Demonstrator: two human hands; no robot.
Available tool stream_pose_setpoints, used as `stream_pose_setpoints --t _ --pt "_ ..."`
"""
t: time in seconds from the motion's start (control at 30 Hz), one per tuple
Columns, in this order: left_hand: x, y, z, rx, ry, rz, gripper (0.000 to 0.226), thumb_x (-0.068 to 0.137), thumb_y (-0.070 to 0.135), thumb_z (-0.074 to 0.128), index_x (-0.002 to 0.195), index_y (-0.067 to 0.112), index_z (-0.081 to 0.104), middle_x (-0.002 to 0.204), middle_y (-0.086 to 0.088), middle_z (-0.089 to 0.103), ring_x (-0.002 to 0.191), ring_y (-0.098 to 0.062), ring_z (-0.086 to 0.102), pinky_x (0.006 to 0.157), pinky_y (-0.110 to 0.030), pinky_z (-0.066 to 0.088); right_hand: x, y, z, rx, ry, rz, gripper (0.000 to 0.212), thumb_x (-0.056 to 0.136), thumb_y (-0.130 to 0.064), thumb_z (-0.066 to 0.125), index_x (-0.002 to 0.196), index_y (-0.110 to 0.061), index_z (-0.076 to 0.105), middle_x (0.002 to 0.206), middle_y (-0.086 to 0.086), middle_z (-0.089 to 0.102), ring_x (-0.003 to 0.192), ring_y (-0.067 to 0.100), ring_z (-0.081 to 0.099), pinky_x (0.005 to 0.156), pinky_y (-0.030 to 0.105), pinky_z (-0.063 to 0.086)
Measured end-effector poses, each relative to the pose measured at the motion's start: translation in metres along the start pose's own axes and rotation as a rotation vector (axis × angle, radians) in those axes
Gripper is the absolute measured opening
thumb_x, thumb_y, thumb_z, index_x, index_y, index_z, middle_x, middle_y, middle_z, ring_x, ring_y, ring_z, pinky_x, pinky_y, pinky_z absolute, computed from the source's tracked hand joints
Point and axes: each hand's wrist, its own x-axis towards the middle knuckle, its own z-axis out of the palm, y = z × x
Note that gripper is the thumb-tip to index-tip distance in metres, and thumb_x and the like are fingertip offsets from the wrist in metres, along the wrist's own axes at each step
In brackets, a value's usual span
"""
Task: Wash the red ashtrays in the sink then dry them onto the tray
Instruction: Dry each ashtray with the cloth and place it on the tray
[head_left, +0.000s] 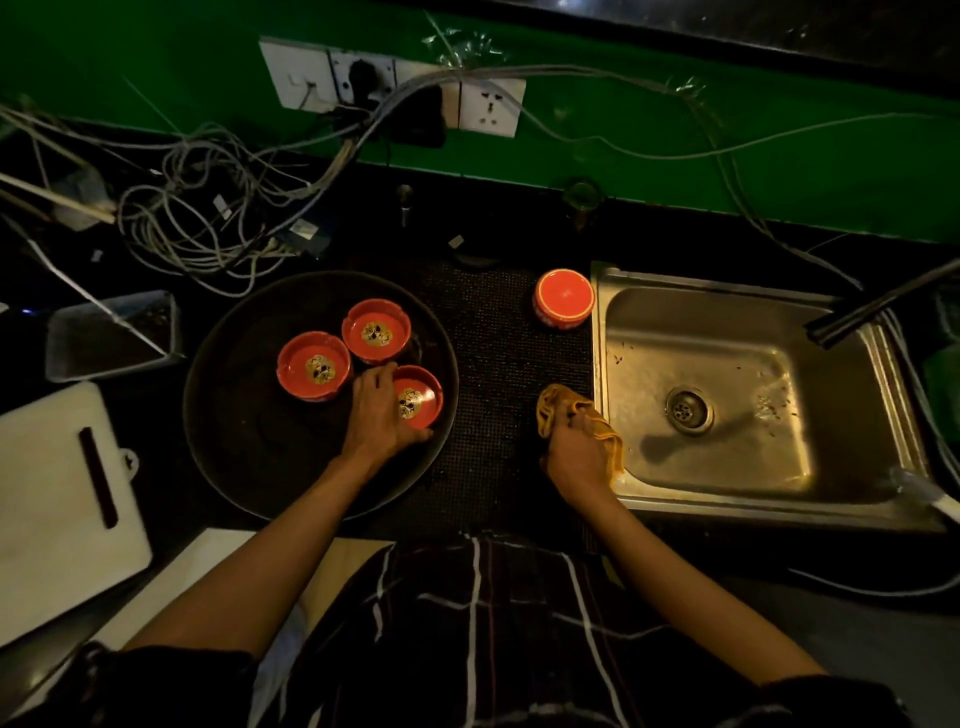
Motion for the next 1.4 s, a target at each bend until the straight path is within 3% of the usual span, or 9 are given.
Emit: stream_pose_setpoints --t 0.17,0.37,0.5,0.7,0.87,1.0,1.13,1.27,1.4 --pt "0.0 0.003 0.006 0.024 0.083 0.046 0.116 0.057 0.039 0.093 0.15 0.013 0.029 0.152 -0.012 0.029 0.139 -0.031 0.029 0.112 -0.044 0.033 0.002 0.007 0.005 0.084 0.012 0.018 0.089 0.086 -0.016 0.061 0.159 -0.018 0.01 0.158 0.02 0.022 0.144 0.039 0.028 0.11 0.056 0.036" --pt "-0.012 0.018 0.025 0.165 0.26 0.25 0.092 0.071 0.048 0.079 0.144 0.009 0.039 0.145 -0.013 0.037 0.133 -0.031 0.034 0.109 -0.044 0.034 0.002 0.006 0.005 0.131 0.029 0.024 0.087 0.085 -0.014 0.06 0.158 -0.019 0.013 0.159 0.019 0.021 0.143 0.038 0.029 0.108 0.055 0.041" --pt "0.0 0.042 0.033 0.09 0.23 0.395 0.076 0.081 0.037 0.075 0.142 0.005 0.043 0.142 -0.014 0.041 0.132 -0.03 0.036 0.112 -0.042 0.033 0.002 0.007 0.001 0.145 0.008 0.021 0.087 0.085 -0.012 0.061 0.158 -0.02 0.015 0.16 0.019 0.019 0.143 0.037 0.03 0.106 0.05 0.044" --pt "0.05 0.082 0.046 0.077 0.085 0.407 0.067 0.082 0.03 0.073 0.138 0.003 0.047 0.134 -0.016 0.049 0.122 -0.033 0.044 0.103 -0.045 0.042 0.003 0.01 -0.006 0.171 -0.03 0.01 0.086 0.083 -0.009 0.061 0.158 -0.02 0.017 0.158 0.021 0.024 0.14 0.038 0.036 0.101 0.049 0.048" --pt "0.1 0.121 0.054 0.021 -0.055 0.33 0.073 0.083 0.029 0.076 0.142 0.002 0.043 0.139 -0.021 0.046 0.131 -0.037 0.043 0.111 -0.042 0.036 0.008 0.016 -0.013 0.188 -0.066 -0.005 0.084 0.083 -0.007 0.061 0.156 -0.022 0.022 0.158 0.02 0.026 0.139 0.039 0.038 0.101 0.045 0.048" --pt "0.138 0.152 0.059 -0.083 -0.144 0.236 0.098 0.077 0.039 0.083 0.152 0.01 0.027 0.154 -0.015 0.03 0.143 -0.031 0.03 0.116 -0.041 0.03 0.013 0.02 -0.022 0.233 -0.078 -0.008 0.083 0.08 -0.005 0.063 0.153 -0.027 0.03 0.153 0.016 0.034 0.13 0.038 0.048 0.098 0.043 0.049" --pt "0.172 0.176 0.068 -0.126 -0.152 0.236 0.107 0.066 0.033 0.091 0.15 0.011 0.029 0.153 -0.015 0.032 0.142 -0.031 0.032 0.115 -0.038 0.03 0.016 0.02 -0.023 0.232 -0.096 0.002 0.084 0.078 -0.004 0.063 0.153 -0.027 0.031 0.153 0.013 0.035 0.125 0.037 0.052 0.096 0.042 0.05" --pt "0.194 0.186 0.081 -0.113 -0.151 0.255 0.12 0.058 0.036 0.094 0.152 0.01 0.024 0.154 -0.015 0.03 0.144 -0.034 0.027 0.118 -0.045 0.028 0.026 0.024 -0.022 0.24 -0.11 0.014 0.088 0.07 -0.005 0.067 0.149 -0.032 0.038 0.151 0.013 0.04 0.12 0.036 0.058 0.097 0.042 0.051" --pt "0.206 0.194 0.091 -0.113 -0.166 0.274 0.13 0.059 0.037 0.094 0.156 0.012 0.013 0.16 -0.015 0.019 0.147 -0.035 0.02 0.118 -0.049 0.023 0.02 0.017 -0.026 0.184 -0.154 0.029 0.096 0.078 -0.007 0.072 0.157 -0.024 0.02 0.16 0.018 0.022 0.136 0.039 0.043 0.103 0.044 0.047"
